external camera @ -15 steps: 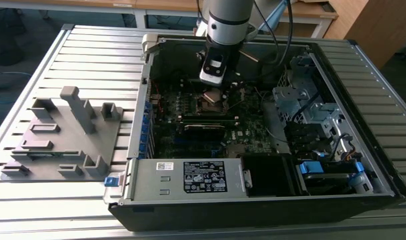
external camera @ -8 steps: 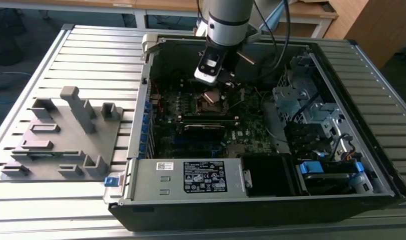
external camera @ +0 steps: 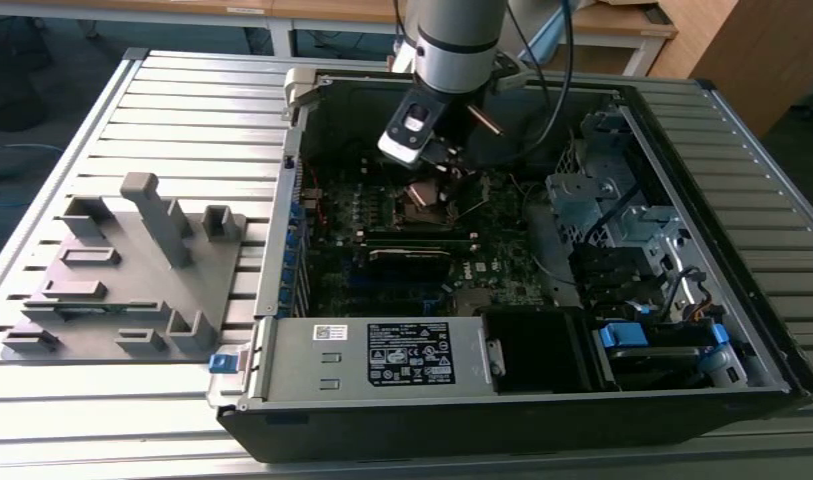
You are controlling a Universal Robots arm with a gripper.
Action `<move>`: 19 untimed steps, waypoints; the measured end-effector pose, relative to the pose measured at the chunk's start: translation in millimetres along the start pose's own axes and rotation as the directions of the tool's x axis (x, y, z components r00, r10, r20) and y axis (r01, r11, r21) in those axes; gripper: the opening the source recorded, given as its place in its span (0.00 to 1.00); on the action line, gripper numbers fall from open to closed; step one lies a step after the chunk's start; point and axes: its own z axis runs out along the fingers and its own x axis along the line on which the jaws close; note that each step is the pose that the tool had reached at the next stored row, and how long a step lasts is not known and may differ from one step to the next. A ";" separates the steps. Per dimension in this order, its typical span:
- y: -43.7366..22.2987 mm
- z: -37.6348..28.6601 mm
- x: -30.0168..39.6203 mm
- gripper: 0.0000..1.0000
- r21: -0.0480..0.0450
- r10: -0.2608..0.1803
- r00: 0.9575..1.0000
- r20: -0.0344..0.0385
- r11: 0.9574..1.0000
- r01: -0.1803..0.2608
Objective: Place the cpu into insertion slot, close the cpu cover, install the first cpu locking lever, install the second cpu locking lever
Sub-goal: 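Place the cpu into insertion slot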
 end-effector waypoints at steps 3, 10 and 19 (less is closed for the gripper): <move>0.0 0.8 0.0 0.54 -0.001 0.054 0.999 0.001 0.999 -0.054; -0.1 2.7 0.0 0.54 -0.004 0.181 0.983 0.005 0.983 -0.181; -0.1 5.1 -0.1 0.54 -0.007 0.335 0.942 0.008 0.942 -0.335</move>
